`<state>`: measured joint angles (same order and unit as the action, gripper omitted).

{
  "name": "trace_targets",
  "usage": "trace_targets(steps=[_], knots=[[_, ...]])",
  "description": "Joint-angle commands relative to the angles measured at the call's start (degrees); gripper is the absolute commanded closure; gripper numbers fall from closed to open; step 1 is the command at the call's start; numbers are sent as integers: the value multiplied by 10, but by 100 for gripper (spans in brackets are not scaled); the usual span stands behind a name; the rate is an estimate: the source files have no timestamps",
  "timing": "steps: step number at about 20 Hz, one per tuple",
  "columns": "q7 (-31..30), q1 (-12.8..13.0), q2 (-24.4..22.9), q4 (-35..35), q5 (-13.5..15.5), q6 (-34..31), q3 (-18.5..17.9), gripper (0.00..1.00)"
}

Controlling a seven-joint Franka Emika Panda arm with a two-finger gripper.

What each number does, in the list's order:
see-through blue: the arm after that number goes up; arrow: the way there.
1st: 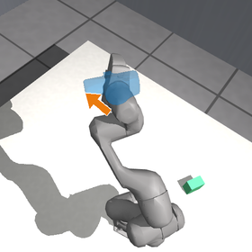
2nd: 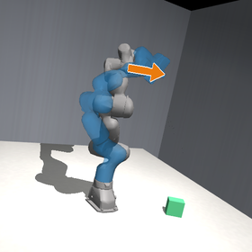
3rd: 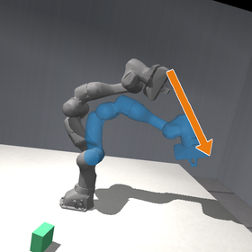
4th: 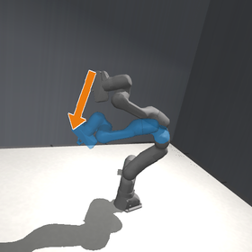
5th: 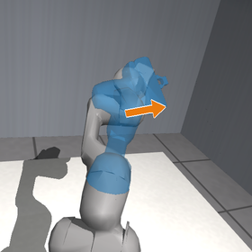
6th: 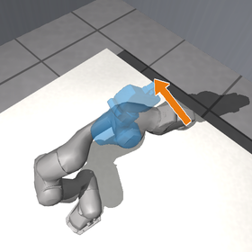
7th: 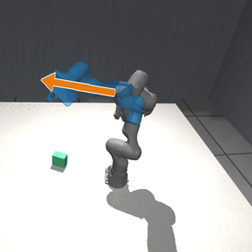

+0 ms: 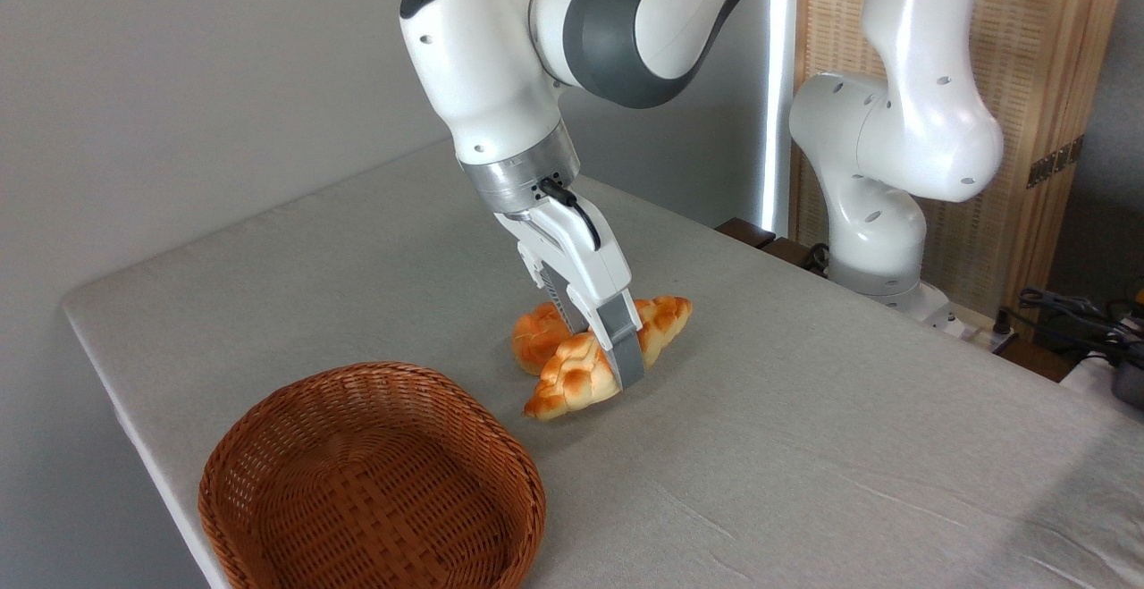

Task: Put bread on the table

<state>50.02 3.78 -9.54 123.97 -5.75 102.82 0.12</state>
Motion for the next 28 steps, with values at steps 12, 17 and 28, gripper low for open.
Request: trace_targets(steps=[12, 17, 28], knots=[[-75, -9, 26, -251, 65, -97, -6, 0], [-85, -36, 81, -328, 88, -126, 12, 0], [-79, -43, 96, -345, 90, -126, 12, 0]])
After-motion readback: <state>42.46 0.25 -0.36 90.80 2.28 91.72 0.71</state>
